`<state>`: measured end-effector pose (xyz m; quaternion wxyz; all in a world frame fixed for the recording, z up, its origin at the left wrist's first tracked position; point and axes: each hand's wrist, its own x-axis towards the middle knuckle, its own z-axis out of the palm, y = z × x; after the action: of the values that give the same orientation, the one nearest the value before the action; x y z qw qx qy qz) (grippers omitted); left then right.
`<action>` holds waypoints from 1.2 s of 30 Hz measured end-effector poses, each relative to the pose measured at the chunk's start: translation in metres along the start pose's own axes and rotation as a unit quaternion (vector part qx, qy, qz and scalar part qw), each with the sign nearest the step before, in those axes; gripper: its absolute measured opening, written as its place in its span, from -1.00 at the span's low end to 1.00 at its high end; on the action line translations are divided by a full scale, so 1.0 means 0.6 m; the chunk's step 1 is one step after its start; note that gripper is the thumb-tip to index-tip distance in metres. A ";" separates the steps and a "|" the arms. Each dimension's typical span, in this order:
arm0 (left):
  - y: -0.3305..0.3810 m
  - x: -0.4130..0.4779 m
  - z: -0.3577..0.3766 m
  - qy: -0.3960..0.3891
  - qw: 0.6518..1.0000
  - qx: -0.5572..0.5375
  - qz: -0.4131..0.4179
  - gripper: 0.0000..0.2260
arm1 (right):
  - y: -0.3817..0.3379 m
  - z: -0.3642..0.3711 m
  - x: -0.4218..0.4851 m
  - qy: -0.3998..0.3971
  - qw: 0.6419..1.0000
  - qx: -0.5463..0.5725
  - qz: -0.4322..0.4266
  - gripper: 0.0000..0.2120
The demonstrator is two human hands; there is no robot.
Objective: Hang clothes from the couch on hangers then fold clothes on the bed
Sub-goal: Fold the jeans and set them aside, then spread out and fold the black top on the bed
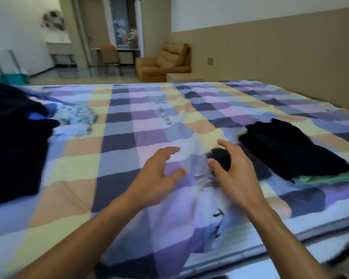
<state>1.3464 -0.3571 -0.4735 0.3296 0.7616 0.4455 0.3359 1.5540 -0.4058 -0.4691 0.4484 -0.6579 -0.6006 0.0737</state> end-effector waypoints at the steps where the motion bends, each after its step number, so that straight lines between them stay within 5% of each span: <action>1: -0.012 -0.024 -0.024 0.026 1.000 -0.006 -0.007 -0.49 | -0.023 0.023 -0.005 -0.018 0.999 0.028 -0.004 -0.50; 10: -0.161 -0.185 -0.293 0.219 0.957 0.142 -0.124 -0.67 | -0.271 0.275 -0.059 -0.195 0.964 0.170 -0.060 -0.53; 16: -0.264 -0.212 -0.418 0.170 0.866 0.364 -0.296 -0.53 | -0.388 0.371 -0.093 -0.288 0.936 0.192 -0.072 -0.57; 20: -0.296 -0.204 -0.454 0.165 0.844 0.420 -0.292 -0.77 | -0.409 0.394 -0.106 -0.314 0.928 0.190 -0.060 -0.56; 24: -0.323 -0.200 -0.479 0.212 0.879 0.310 -0.295 -0.79 | -0.413 0.402 -0.104 -0.320 0.928 0.190 -0.027 -0.56; 29: -0.296 -0.218 -0.474 0.291 0.936 -0.021 -0.197 -0.81 | -0.424 0.415 -0.095 -0.326 0.906 0.256 0.088 -0.53; 32: -0.215 -0.248 -0.448 0.257 0.950 -0.157 -0.082 -0.80 | -0.453 0.415 -0.088 -0.363 0.805 0.410 0.229 -0.68; 36: -0.130 -0.301 -0.394 0.115 0.970 -0.213 0.009 -0.84 | -0.486 0.401 -0.073 -0.463 0.718 0.467 0.229 -0.63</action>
<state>1.0523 -0.4416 -0.4434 0.4279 0.6337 0.3917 0.5117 1.1783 -0.3586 -0.4316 0.3347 -0.3661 -0.4539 0.7403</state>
